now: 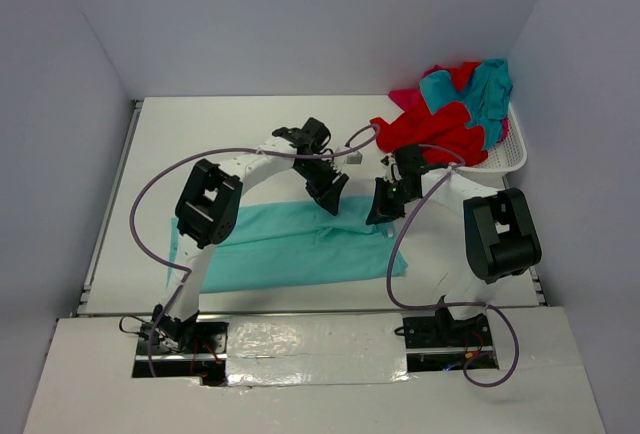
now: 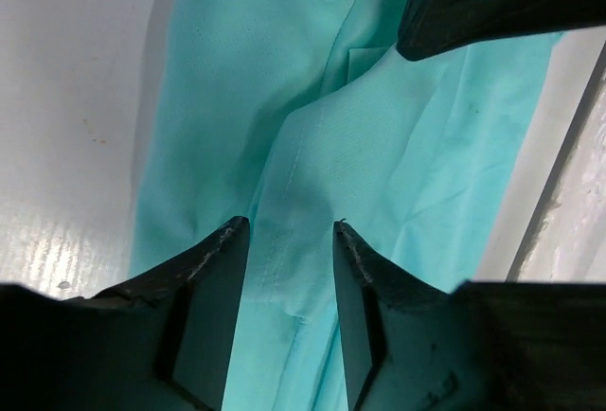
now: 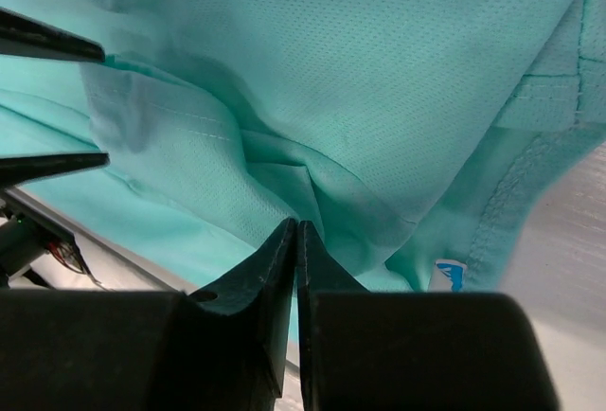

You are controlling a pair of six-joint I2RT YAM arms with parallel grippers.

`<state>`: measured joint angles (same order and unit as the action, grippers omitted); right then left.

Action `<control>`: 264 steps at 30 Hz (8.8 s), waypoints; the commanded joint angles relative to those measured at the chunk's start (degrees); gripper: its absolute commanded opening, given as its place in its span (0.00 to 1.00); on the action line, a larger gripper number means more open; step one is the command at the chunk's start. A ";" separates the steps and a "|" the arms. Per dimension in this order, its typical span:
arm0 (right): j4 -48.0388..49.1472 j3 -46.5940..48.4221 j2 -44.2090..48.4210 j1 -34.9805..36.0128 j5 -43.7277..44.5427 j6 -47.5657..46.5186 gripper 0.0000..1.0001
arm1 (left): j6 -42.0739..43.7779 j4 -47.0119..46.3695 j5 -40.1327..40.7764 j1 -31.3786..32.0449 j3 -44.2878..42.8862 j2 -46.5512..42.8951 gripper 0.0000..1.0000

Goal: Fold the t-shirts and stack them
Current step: Fold the other side of the tshirt into a rectangle

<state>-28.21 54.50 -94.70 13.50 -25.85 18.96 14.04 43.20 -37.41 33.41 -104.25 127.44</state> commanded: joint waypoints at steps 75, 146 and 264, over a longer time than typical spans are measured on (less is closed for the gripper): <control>7.12 -3.61 3.47 6.01 -2.98 -0.41 0.52 | 31.04 6.72 0.41 5.35 20.48 -16.17 0.51; 9.32 5.05 4.70 0.75 -3.07 -0.50 0.00 | 19.18 6.19 10.94 1.84 8.11 -10.37 0.00; 8.26 -3.00 7.88 -4.09 7.65 6.09 0.53 | 5.63 1.81 24.22 -44.03 28.92 -30.14 0.81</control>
<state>-18.68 48.51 -83.05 10.94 -19.79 24.88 19.51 45.25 -15.14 -7.44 -78.02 96.66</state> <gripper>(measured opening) 0.530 0.801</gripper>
